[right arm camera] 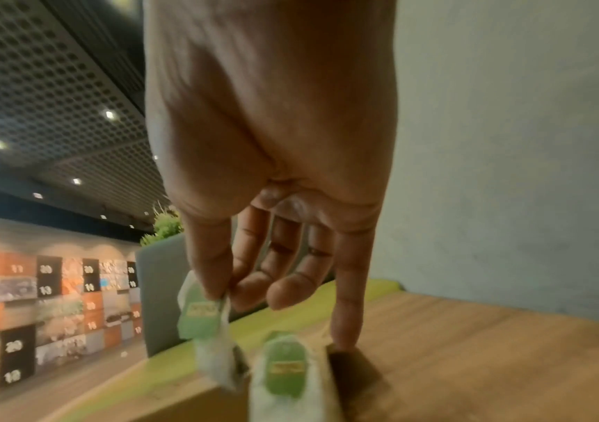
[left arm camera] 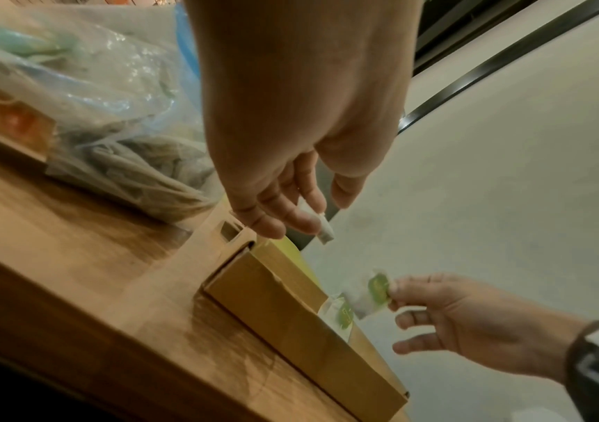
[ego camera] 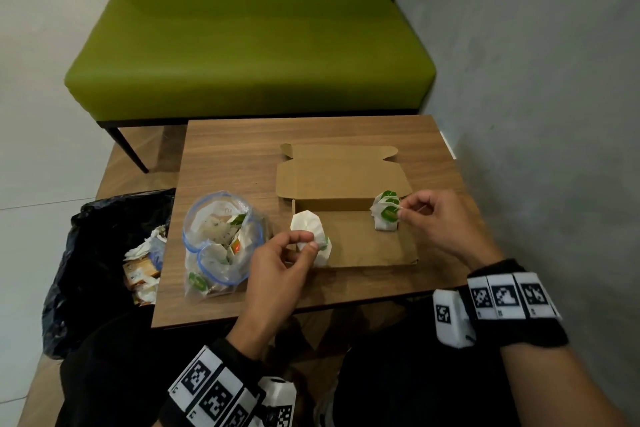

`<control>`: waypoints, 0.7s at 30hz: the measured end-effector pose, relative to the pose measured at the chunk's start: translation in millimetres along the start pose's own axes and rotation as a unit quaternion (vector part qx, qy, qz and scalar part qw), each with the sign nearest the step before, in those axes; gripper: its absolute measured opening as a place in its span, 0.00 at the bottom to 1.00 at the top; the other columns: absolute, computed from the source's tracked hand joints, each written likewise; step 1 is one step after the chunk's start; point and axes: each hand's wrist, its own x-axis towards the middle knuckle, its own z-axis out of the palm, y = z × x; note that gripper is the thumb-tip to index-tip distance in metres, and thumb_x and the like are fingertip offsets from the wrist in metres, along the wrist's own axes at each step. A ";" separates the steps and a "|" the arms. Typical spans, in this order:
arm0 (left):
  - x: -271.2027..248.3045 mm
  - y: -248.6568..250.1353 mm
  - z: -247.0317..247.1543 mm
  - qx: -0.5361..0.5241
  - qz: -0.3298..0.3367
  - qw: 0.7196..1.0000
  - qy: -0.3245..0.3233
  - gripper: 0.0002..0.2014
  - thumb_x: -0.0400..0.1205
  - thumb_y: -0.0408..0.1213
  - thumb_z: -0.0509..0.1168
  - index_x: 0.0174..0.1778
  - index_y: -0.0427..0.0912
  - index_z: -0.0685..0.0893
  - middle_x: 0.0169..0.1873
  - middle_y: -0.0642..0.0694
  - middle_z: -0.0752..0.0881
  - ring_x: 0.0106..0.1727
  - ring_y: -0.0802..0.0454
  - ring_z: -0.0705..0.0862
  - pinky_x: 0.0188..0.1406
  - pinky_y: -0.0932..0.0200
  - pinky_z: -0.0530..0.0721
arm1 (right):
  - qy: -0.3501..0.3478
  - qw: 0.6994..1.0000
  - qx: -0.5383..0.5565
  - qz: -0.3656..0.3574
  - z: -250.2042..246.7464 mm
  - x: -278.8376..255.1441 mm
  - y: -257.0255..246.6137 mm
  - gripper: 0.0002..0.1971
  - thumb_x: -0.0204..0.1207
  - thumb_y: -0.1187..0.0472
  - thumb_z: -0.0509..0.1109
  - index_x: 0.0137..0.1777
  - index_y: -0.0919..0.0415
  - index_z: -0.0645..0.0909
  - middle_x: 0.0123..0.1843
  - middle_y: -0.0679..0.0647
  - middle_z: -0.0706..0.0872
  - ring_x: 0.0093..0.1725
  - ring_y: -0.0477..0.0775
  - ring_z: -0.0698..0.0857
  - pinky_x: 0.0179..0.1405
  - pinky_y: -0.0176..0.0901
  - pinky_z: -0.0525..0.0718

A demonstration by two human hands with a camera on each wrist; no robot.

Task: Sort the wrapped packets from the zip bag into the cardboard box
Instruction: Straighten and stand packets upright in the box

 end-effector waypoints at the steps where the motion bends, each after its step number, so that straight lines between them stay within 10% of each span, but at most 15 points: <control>1: -0.7 -0.1 -0.2 0.001 0.003 1.000 -0.003 0.04 0.81 0.41 0.71 0.49 0.52 0.89 0.29 0.45 0.87 0.33 0.49 0.83 0.37 0.50 0.85 | -0.014 1.000 -0.021 0.012 -2.9 4.7 4.1 0.01 0.78 0.61 0.75 0.46 0.56 0.89 0.43 0.50 0.90 0.42 0.47 0.84 0.38 0.37 0.78; 7: -3.6 1.5 -1.3 0.018 0.003 0.999 -0.027 0.04 0.81 0.40 0.71 0.50 0.52 0.88 0.37 0.38 0.88 0.36 0.49 0.83 0.40 0.43 0.86 | -0.098 0.990 -0.076 0.061 -7.3 26.9 20.8 0.02 0.77 0.64 0.76 0.44 0.59 0.89 0.42 0.50 0.90 0.41 0.44 0.83 0.39 0.38 0.77; 13: -1.2 -1.7 1.1 0.040 0.011 0.998 -0.041 0.06 0.80 0.37 0.72 0.45 0.55 0.89 0.38 0.47 0.89 0.42 0.43 0.85 0.44 0.44 0.87 | 0.002 0.991 -0.129 0.044 11.7 40.4 29.0 0.05 0.77 0.56 0.76 0.42 0.46 0.85 0.42 0.44 0.87 0.46 0.45 0.85 0.52 0.51 0.86; 21: -1.9 3.7 4.8 -0.035 -0.018 0.998 -0.049 0.09 0.79 0.28 0.72 0.52 0.45 0.84 0.38 0.45 0.90 0.36 0.39 0.86 0.43 0.46 0.87 | 0.099 0.989 -0.108 -0.019 14.4 20.3 26.6 0.09 0.78 0.56 0.74 0.57 0.51 0.87 0.41 0.42 0.85 0.40 0.42 0.83 0.39 0.44 0.87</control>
